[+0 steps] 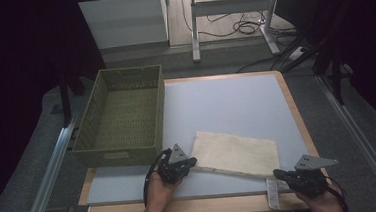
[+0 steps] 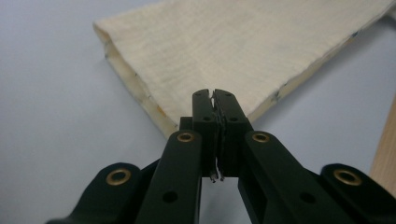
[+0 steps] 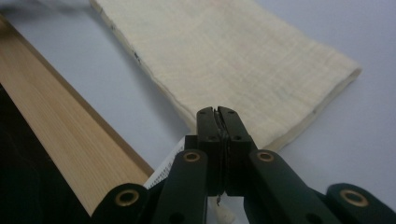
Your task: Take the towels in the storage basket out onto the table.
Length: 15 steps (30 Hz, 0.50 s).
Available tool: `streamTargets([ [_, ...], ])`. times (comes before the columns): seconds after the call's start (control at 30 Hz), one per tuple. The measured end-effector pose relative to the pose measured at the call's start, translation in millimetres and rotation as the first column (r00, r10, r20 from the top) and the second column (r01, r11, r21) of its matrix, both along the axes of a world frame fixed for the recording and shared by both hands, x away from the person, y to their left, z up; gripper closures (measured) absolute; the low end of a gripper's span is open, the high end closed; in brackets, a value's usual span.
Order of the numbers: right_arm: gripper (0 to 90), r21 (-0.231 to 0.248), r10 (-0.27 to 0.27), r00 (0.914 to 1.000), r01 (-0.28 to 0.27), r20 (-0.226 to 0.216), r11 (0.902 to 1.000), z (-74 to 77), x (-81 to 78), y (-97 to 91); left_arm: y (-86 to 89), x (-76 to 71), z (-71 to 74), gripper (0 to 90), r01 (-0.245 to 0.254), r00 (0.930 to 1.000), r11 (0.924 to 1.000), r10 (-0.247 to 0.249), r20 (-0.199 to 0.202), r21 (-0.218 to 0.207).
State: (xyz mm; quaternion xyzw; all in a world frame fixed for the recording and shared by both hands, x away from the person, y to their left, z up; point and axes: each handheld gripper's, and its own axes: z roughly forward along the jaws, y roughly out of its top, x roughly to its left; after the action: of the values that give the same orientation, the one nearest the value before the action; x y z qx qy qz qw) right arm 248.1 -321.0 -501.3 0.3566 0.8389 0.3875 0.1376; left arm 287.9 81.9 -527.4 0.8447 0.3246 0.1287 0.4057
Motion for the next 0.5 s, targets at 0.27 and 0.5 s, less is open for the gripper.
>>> streamTargets([
  [0.27, 77.4, 0.032, -0.008, 0.9992, 0.009, -0.04, 0.9994, -8.5, 2.8, -4.1, -0.8, 5.7, 1.7, 64.2, -0.02, 0.9998, 0.9998, 0.02, -0.008, -0.007],
  [0.5, 71.6, 0.055, -0.091, 0.9958, 0.091, -0.004, 0.9943, 4.6, 34.4, -14.7, -11.5, 39.4, 18.9, 58.2, -0.07, 0.9975, 0.9964, 0.07, -0.01, -0.048],
])
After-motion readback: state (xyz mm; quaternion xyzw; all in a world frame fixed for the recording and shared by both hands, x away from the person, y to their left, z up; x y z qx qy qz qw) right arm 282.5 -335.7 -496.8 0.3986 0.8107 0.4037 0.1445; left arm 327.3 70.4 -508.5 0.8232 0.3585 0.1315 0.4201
